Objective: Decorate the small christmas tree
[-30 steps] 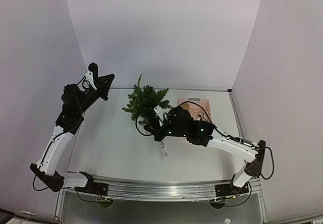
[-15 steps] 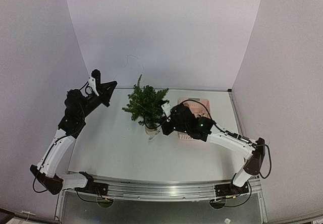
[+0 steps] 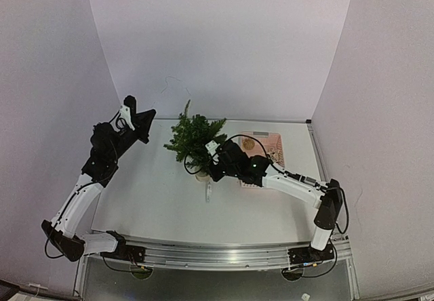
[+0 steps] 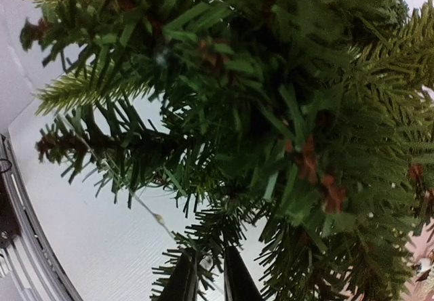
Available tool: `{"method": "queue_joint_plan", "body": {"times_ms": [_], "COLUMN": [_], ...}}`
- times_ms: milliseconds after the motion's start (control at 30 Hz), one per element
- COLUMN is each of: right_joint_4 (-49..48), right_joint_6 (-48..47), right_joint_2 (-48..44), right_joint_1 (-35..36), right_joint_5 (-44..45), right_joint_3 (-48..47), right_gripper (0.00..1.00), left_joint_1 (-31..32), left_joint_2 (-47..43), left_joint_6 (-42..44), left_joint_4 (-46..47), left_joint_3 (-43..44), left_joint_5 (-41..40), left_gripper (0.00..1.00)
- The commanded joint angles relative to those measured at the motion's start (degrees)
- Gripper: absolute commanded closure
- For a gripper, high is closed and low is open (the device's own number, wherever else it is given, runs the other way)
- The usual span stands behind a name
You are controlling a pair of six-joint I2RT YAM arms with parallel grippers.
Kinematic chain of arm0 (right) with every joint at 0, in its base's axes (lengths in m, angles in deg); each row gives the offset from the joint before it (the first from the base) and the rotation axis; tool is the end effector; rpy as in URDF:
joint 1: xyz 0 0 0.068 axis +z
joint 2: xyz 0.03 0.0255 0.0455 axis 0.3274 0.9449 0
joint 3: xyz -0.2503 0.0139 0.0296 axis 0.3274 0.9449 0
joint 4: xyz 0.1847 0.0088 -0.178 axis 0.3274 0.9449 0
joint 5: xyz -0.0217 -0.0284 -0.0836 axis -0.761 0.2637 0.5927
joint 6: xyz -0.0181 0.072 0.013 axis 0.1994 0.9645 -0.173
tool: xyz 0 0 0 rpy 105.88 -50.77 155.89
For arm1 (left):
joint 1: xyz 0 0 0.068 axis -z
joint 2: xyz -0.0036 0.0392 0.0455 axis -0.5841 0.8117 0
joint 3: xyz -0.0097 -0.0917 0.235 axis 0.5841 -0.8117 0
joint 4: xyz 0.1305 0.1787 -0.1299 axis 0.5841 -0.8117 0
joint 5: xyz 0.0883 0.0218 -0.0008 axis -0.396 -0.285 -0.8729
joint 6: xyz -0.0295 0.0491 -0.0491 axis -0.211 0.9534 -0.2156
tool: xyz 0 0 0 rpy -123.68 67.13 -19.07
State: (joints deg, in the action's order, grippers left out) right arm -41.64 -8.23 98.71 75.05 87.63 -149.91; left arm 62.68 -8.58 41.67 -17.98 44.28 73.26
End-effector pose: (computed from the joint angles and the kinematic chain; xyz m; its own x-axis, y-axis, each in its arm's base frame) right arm 0.2590 0.3632 0.2942 -0.3919 -0.3767 -0.8393 -0.6938 0.7202 0.0007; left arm 0.2546 -0.1410 0.4394 0.0435 -0.1051 -0.9935 0.5979 0.7994 -0.0584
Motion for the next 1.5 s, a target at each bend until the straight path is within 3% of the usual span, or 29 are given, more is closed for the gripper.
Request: {"method": "queue_joint_plan", "body": {"times_ms": [0, 267, 533, 633, 767, 900, 1000, 1133, 1233, 1467], "right_joint_4": [0.0, 0.2, 1.3, 1.3, 1.3, 1.6, 1.7, 0.9, -2.8, -11.6], "right_joint_6": [1.1, 0.0, 3.4, 7.0, 19.7, 24.6, 27.9, 30.7, 35.3, 38.9], "right_joint_2": [-1.2, -4.2, -8.5, -9.0, -6.5, 0.5, 7.6, 17.1, 23.1, 22.5], "right_joint_1": [-0.1, -0.2, -0.3, -1.5, -8.1, -12.5, -14.5, -16.5, -17.9, -18.1], "right_joint_5": [-1.7, -1.2, -13.3, -12.0, -6.7, -6.8, -9.5, -16.4, -24.4, -32.6], "right_joint_3": [-3.1, -3.0, -8.8, -14.6, -22.8, -32.6, -41.4, -51.4, -57.7, -50.2], "right_gripper": [0.77, 0.68, 0.46, 0.34, 0.33, 0.34, 0.27, 0.29, 0.47, 0.59], "left_joint_1": [-0.2, -0.2, -0.2, -0.2, -0.2, -0.2, -0.2, -0.2, -0.2, -0.2], "left_joint_2": [-0.8, 1.5, 2.3, 2.5, 3.1, 3.2, 4.2, 6.2, 6.8, 7.7], "left_joint_6": [-2.7, -11.3, -10.5, -9.3, -6.7, -5.0, -4.9, -6.0, -6.7, -7.1], "left_joint_4": [3.0, 10.8, 13.8, 14.6, 15.1, 17.7, 18.4, 21.9, 22.9, 23.0], "left_joint_3": [-2.0, -6.0, -7.2, -7.4, -6.6, -7.7, -7.6, -7.4, -7.4, -6.8], "left_joint_5": [-2.8, -1.7, -2.3, -2.2, -1.2, 0.7, 1.0, 1.7, 2.3, 3.6], "left_gripper": [1.00, 1.00, 1.00, 1.00, 1.00, 1.00, 1.00, 1.00, 1.00, 1.00]}}
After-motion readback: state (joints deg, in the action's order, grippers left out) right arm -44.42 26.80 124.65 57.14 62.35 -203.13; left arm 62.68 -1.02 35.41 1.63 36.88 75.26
